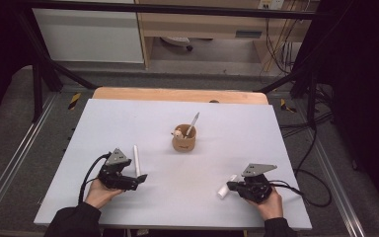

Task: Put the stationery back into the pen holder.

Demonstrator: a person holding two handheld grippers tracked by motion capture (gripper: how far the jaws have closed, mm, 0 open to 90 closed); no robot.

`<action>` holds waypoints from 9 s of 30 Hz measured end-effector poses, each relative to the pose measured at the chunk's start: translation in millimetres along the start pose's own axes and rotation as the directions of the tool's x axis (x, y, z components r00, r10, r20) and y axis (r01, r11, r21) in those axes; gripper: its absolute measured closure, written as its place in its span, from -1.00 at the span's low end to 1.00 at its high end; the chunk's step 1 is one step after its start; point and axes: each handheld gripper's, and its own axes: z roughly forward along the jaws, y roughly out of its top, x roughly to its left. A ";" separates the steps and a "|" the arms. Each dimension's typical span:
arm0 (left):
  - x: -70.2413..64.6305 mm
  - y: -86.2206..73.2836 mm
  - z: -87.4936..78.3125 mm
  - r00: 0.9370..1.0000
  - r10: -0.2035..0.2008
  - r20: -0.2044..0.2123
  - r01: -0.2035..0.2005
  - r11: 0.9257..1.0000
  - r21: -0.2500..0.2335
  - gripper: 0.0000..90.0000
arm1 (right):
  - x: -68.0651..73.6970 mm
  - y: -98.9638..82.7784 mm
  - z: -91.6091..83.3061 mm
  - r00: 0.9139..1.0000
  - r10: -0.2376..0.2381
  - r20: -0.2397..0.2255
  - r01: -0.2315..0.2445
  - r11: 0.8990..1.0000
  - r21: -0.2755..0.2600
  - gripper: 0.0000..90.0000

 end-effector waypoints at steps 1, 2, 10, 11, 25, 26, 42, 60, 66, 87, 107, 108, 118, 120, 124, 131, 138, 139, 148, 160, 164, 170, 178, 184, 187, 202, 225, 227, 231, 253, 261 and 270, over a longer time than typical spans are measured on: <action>-0.2 0.0 0.0 1.000 0.003 0.000 -0.003 1.000 0.001 -0.68 | -0.2 0.4 1.0 1.000 0.002 0.001 -0.002 1.000 0.001 1.00; -0.3 0.0 0.1 1.000 0.004 0.000 -0.004 1.000 0.001 -0.68 | -0.5 0.8 2.1 1.000 0.002 0.002 -0.002 1.000 -0.001 1.00; -0.9 0.4 0.5 1.000 0.005 -0.001 -0.005 1.000 0.002 -0.68 | -0.3 7.1 9.4 1.000 -0.005 0.005 0.005 1.000 -0.008 1.00; -1.2 0.4 0.7 1.000 0.004 0.000 -0.004 1.000 0.003 -0.68 | -0.4 8.3 11.1 1.000 -0.008 0.005 0.008 1.000 -0.007 1.00; -7.2 1.9 4.7 1.000 0.017 0.006 -0.017 1.000 0.015 -0.68 | -1.8 14.3 18.5 1.000 -0.018 0.012 0.018 1.000 -0.014 0.89; -7.9 2.2 5.2 1.000 0.018 0.006 -0.018 1.000 0.016 -0.68 | -1.9 14.2 17.9 1.000 -0.020 0.015 0.021 1.000 -0.016 0.82; -29.3 10.7 16.8 0.999 0.035 0.015 -0.035 0.999 0.026 -0.68 | -10.4 4.8 12.1 0.990 0.042 0.138 -0.038 0.999 -0.031 -0.70; -70.6 42.0 47.3 0.995 0.073 0.075 -0.078 0.995 0.061 -0.81 | -33.2 -6.7 -0.7 0.986 0.128 0.110 -0.126 0.992 -0.024 -0.96; -89.5 57.8 60.5 0.990 0.109 0.085 -0.115 0.991 0.065 -0.82 | -33.4 -7.5 -0.4 0.986 0.118 0.118 -0.117 0.993 -0.020 -0.98; -145.5 84.3 113.8 0.978 0.111 0.178 -0.133 0.984 0.116 -0.39 | -33.3 -8.3 -1.1 0.986 0.108 0.129 -0.105 0.994 -0.024 -0.98; -163.5 82.7 133.8 0.980 0.099 0.171 -0.127 0.979 0.158 0.30 | -33.4 -8.2 -1.7 0.986 0.107 0.125 -0.104 0.994 -0.031 -0.98; -163.5 82.5 134.5 0.981 0.097 0.170 -0.125 0.979 0.159 0.31 | -33.4 -8.2 -1.6 0.986 0.106 0.125 -0.103 0.994 -0.031 -0.98; -165.6 81.0 138.7 0.983 0.097 0.157 -0.123 0.978 0.168 0.40 | -33.5 -8.1 -1.7 0.987 0.101 0.123 -0.098 0.995 -0.032 -0.98; -165.2 81.2 138.9 0.983 0.092 0.156 -0.118 0.979 0.169 0.40 | -33.5 -8.1 -1.8 0.987 0.102 0.122 -0.099 0.995 -0.032 -0.98; -164.4 81.5 139.1 0.984 0.086 0.155 -0.113 0.979 0.170 0.47 | -33.4 -8.0 -1.8 0.987 0.102 0.121 -0.099 0.995 -0.032 -0.98; -162.2 81.9 139.3 0.983 0.086 0.164 -0.114 0.979 0.168 0.48 | -33.3 -8.0 -2.0 0.988 0.102 0.119 -0.099 0.995 -0.033 -0.98; -156.9 85.0 133.1 0.980 0.081 0.181 -0.110 0.982 0.155 0.48 | -32.5 -7.2 -4.0 0.989 0.098 0.109 -0.093 0.995 -0.046 -0.98; -155.4 85.4 131.4 0.980 0.081 0.183 -0.109 0.982 0.153 0.48 | -31.9 -7.0 -4.2 0.989 0.098 0.108 -0.093 0.995 -0.047 -0.98; -135.2 87.5 109.9 0.974 0.078 0.212 -0.115 0.980 0.164 0.48 | -27.0 -3.3 -2.0 0.993 0.063 0.102 -0.058 0.997 -0.044 -0.98; -105.9 77.3 84.0 0.970 0.083 0.229 -0.128 0.973 0.190 0.48 | -10.0 13.5 7.2 0.996 -0.042 0.075 0.047 0.997 -0.061 -0.96; -98.2 73.4 77.7 0.969 0.079 0.235 -0.127 0.972 0.196 0.48 | -3.9 20.3 10.8 0.994 -0.079 0.076 0.083 0.995 -0.052 -0.96; -88.5 71.2 69.9 0.967 0.072 0.244 -0.123 0.972 0.202 0.48 | 6.4 31.6 17.8 0.989 -0.133 0.067 0.136 0.990 -0.040 -0.96; -78.1 72.8 59.4 0.964 0.082 0.255 -0.139 0.967 0.215 0.48 | 22.9 49.2 28.5 0.972 -0.229 0.054 0.230 0.973 -0.010 -0.94; -69.9 75.6 50.9 0.962 0.092 0.257 -0.153 0.962 0.228 0.48 | 35.2 62.8 33.8 0.949 -0.312 0.049 0.313 0.950 -0.007 -0.93; -67.1 76.5 47.9 0.962 0.089 0.258 -0.153 0.959 0.240 0.48 | 41.4 68.1 35.5 0.935 -0.352 0.050 0.352 0.936 -0.003 -0.92; -66.4 85.4 40.8 0.955 0.126 0.268 -0.202 0.939 0.279 0.48 | 61.1 82.6 45.6 0.871 -0.489 0.037 0.487 0.872 0.049 -0.88; -84.2 103.0 53.3 0.937 0.172 0.305 -0.272 0.906 0.324 0.48 | 79.3 79.1 53.2 0.694 -0.711 0.112 0.708 0.703 0.070 -0.47; -87.0 105.0 54.6 0.935 0.176 0.307 -0.277 0.903 0.327 0.48 | 79.7 78.4 53.3 0.681 -0.723 0.114 0.721 0.690 0.068 -0.40; -90.9 108.8 57.0 0.932 0.181 0.313 -0.285 0.900 0.331 0.48 | 79.1 76.9 52.7 0.636 -0.761 0.127 0.757 0.647 0.085 -0.29; -109.2 121.4 66.2 0.919 0.204 0.339 -0.323 0.881 0.345 0.48 | 86.2 62.6 54.9 0.410 -0.890 0.201 0.883 0.442 0.157 0.38; -113.0 122.0 70.1 0.917 0.215 0.337 -0.334 0.874 0.353 0.48 | 87.6 59.1 56.0 0.350 -0.914 0.207 0.904 0.388 0.181 0.48; -109.8 121.4 61.2 0.911 0.246 0.331 -0.342 0.899 0.274 0.45 | 86.1 62.9 52.2 0.390 -0.894 0.221 0.888 0.428 0.167 0.49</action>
